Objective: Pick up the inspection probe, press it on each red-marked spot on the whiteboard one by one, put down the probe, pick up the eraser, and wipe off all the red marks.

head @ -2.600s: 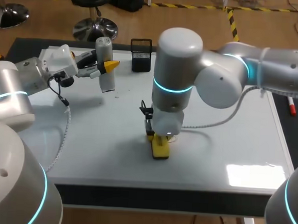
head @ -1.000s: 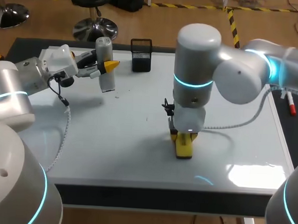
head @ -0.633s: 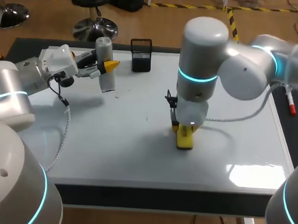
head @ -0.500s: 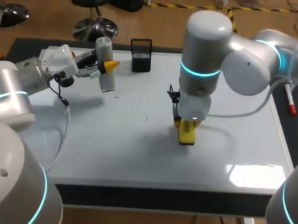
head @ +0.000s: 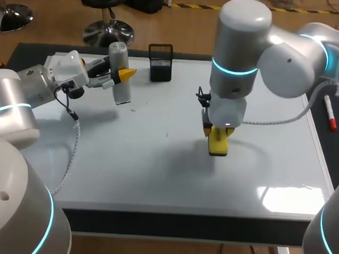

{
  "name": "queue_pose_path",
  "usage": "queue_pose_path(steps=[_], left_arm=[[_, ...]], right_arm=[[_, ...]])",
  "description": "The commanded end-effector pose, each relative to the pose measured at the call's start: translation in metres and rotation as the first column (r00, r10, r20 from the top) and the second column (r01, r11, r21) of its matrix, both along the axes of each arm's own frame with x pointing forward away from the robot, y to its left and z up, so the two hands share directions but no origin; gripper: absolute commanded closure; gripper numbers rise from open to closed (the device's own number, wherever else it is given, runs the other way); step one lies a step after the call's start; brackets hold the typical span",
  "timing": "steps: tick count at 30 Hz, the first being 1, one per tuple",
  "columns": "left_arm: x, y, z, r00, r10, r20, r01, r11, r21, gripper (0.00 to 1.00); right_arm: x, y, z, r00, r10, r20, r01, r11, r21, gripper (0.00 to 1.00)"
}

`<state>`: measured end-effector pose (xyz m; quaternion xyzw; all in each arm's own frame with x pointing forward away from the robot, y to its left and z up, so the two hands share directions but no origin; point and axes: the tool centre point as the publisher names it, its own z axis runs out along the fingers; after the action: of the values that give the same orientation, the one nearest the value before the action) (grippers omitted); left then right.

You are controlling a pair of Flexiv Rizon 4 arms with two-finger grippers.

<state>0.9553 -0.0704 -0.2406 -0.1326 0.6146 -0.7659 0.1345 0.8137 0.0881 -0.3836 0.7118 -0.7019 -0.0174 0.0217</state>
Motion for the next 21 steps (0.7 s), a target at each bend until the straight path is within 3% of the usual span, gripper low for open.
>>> queue_pose_path(steps=[1, 9, 21], left_arm=[[0.0, -0.001, 0.001, 1.0, 0.003, 0.001, -0.003, 1.0, 0.0, 1.0], [0.0, -0.001, 0.001, 1.0, 0.003, 0.001, -0.003, 1.0, 0.0, 1.0], [0.0, -0.001, 0.001, 1.0, 0.003, 0.001, -0.003, 1.0, 0.0, 1.0]], right_arm=[[0.011, -0.015, 0.001, 1.0, -0.008, -0.018, 0.008, 0.999, 0.034, 1.0], [0.05, -0.029, 0.003, 0.999, -0.026, -0.031, 0.027, 0.999, 0.027, 1.0], [0.123, -0.034, 0.01, 0.998, -0.05, -0.044, 0.053, 0.997, 0.055, 1.0]])
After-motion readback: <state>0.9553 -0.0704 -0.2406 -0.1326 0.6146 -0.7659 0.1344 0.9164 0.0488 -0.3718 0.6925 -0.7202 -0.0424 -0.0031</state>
